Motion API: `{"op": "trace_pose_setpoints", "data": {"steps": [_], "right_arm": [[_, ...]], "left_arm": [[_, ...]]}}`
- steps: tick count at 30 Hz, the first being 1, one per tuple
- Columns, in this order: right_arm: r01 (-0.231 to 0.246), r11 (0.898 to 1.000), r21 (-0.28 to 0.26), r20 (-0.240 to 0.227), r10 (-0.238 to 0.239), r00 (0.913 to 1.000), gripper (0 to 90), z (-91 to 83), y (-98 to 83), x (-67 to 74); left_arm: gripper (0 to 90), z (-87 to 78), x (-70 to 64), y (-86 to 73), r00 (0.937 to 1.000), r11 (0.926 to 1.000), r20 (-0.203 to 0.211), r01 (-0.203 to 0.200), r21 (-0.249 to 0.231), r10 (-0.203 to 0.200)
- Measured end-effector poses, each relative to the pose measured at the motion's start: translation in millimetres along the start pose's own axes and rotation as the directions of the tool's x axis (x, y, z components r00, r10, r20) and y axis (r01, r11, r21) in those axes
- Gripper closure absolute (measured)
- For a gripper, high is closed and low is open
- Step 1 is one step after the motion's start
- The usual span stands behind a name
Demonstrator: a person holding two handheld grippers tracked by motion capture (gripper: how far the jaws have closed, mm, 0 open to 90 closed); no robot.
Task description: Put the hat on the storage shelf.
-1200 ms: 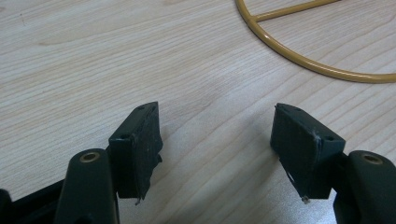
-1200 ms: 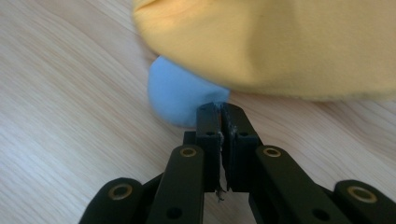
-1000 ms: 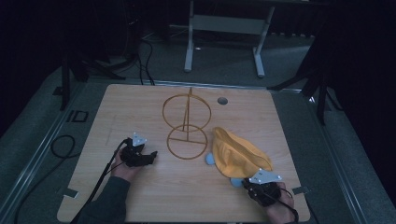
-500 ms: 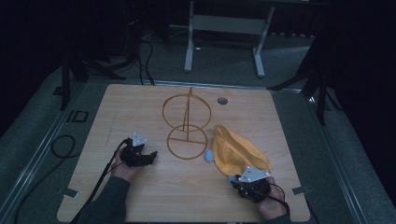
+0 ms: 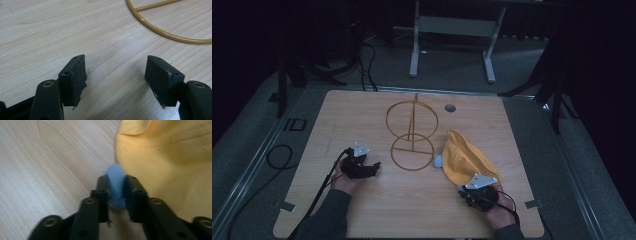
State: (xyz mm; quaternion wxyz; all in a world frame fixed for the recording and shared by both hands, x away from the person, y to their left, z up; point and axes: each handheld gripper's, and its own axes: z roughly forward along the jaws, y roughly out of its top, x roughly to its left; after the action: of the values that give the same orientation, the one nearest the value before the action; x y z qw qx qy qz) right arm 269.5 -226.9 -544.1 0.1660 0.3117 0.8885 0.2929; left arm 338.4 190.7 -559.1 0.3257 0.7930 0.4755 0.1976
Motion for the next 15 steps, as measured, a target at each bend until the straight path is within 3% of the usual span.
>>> {"op": "trace_pose_setpoints", "data": {"steps": [3, 11, 15], "right_arm": [[-0.002, 1.000, -0.009, 0.021, 0.002, 0.9998, 83.7, -2.2, 2.4, 0.6], [-0.015, 0.997, -0.074, 0.004, 0.015, 0.9999, 84.3, -18.9, 9.0, -3.5], [-0.002, 0.996, -0.087, 0.027, 0.005, 0.9996, 84.3, -30.9, 15.6, -6.2]], "left_arm": [[33.7, -0.1, 0.1, 0.0, 1.0000, 1.0000, 0.000, -0.001, 0.001, 0.001], [33.7, 0.0, 0.1, 0.0, 1.0000, 1.0000, 0.000, -0.001, 0.000, 0.001], [33.7, 0.0, 0.0, 0.0, 1.0000, 1.0000, 0.000, 0.000, 0.000, 0.000]]}}
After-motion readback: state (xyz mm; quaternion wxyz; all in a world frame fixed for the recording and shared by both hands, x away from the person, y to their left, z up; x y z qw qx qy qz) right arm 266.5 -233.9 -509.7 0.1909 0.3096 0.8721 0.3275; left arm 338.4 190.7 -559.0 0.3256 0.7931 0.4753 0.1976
